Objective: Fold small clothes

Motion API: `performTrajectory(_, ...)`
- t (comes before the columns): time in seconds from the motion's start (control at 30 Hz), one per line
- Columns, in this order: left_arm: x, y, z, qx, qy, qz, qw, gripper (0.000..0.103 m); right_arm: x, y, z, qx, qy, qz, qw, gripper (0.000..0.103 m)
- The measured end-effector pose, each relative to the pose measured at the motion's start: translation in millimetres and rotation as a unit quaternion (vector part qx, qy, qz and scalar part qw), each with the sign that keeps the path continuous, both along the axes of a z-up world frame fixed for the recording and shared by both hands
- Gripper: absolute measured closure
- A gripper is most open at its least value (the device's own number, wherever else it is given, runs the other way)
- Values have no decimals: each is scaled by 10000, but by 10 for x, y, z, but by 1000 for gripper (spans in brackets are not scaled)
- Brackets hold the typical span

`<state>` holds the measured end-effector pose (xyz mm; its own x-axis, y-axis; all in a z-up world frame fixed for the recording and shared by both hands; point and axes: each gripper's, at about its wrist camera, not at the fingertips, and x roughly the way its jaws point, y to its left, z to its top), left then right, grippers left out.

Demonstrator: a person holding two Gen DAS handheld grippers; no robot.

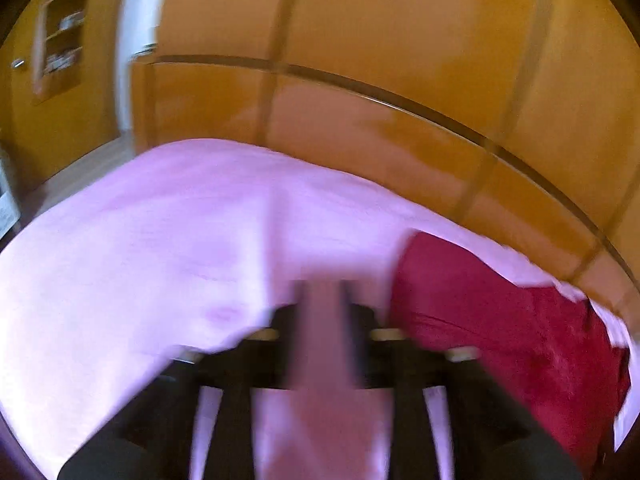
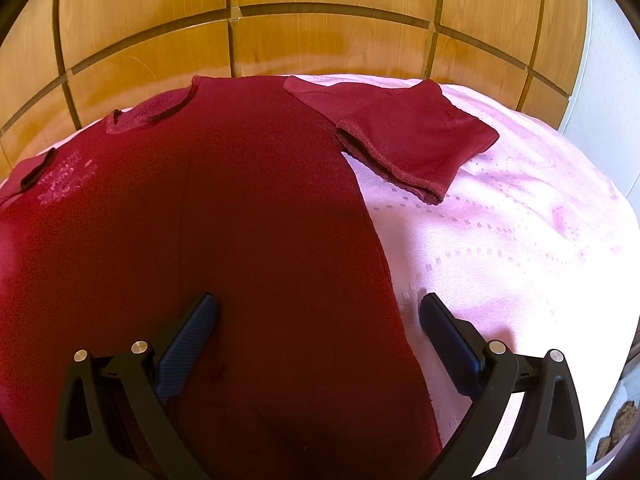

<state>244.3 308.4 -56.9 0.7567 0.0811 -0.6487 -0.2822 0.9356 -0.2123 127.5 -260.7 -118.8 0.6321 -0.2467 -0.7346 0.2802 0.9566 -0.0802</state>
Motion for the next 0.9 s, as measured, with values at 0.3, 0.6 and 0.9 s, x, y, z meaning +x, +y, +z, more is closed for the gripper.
performTrajectory(0.3, 419, -1561, 21, 657, -92, -1585, 9851, 21, -8, 4, -2, 19, -19, -3, 10000, 4)
performTrajectory(0.6, 916, -2222, -443, 1176, 891, -2206, 9641, 85, -2, -9, -9, 66, -44, 5, 10000, 3)
performTrajectory(0.9, 551, -1125, 261, 627, -310, -1091, 9916, 98, 0, -3, -15, 74, -57, 0, 10000, 3)
